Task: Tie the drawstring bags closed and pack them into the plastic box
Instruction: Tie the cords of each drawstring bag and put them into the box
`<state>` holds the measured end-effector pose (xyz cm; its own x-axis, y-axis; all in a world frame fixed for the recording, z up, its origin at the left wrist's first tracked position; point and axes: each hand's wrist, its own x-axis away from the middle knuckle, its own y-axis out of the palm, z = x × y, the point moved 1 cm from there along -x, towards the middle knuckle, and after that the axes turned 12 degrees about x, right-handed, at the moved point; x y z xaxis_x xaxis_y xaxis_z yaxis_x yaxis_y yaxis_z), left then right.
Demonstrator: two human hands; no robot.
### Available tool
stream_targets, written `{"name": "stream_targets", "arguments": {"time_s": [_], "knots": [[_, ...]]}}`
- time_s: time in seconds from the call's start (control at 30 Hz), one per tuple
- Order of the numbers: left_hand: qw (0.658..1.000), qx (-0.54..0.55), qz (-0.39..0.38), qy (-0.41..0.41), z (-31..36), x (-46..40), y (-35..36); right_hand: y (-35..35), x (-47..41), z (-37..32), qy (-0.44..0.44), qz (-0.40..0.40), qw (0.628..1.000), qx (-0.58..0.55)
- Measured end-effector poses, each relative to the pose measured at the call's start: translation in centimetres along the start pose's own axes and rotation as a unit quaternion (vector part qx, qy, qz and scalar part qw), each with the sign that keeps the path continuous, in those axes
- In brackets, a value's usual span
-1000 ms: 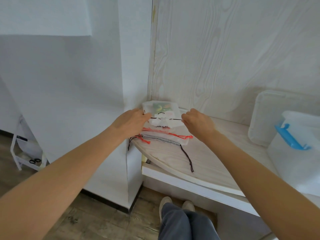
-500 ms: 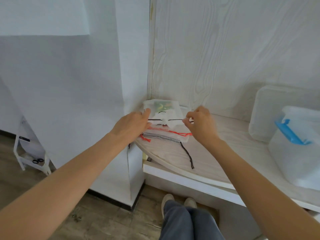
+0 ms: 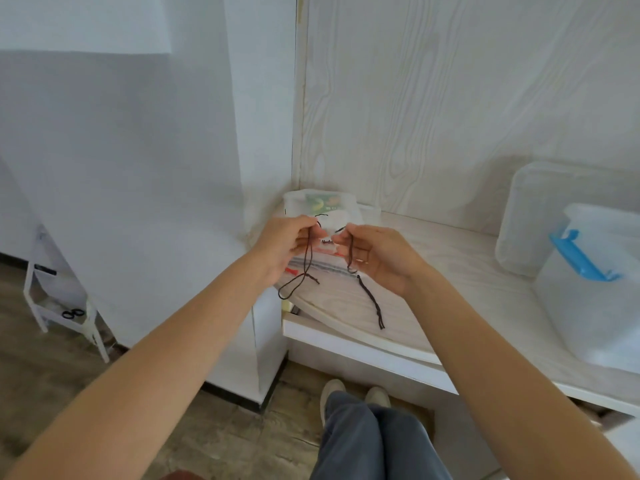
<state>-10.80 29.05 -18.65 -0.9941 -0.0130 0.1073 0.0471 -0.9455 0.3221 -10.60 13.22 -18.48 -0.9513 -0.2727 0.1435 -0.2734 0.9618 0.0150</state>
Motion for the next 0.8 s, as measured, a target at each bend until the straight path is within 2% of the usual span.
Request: {"name": "stream_targets", "arguments": {"time_s": [0.1,0.2,0.47,0.57,0.67,0.73,0.8], "knots": [[0.986,0.155,-0.049,-0.025,-1.0,0.0,0.5,0.6,0.1,0.5,0.006,-0.017,0.997,-0.077],[0.971,0.222,-0.082,-0.026,-1.7,-0.4,0.5,0.8,0.3,0.8,-0.002,-0.026,0.992,-0.126],[0.967,0.232,-0.099,-0.023,-2.1,-0.6,1.4,1.9,0.0,1.8,0.031,-0.064,0.983,-0.170],[0.974,0.210,-0.089,-0.016,-1.9,-0.7,1.3,1.9,-0.3,1.7,0.013,-0.062,0.982,-0.180],[0.979,0.189,-0.076,0.000,-1.7,-0.8,1.1,1.4,-0.1,1.6,-0.024,-0.046,0.995,-0.090],[0.981,0.177,-0.072,0.007,-1.7,-0.9,1.1,1.2,0.2,1.3,-0.056,-0.010,0.996,0.075],[0.984,0.162,-0.074,0.010,-1.8,-1.0,1.2,1.0,0.4,0.7,-0.103,0.055,0.950,0.290]]}}
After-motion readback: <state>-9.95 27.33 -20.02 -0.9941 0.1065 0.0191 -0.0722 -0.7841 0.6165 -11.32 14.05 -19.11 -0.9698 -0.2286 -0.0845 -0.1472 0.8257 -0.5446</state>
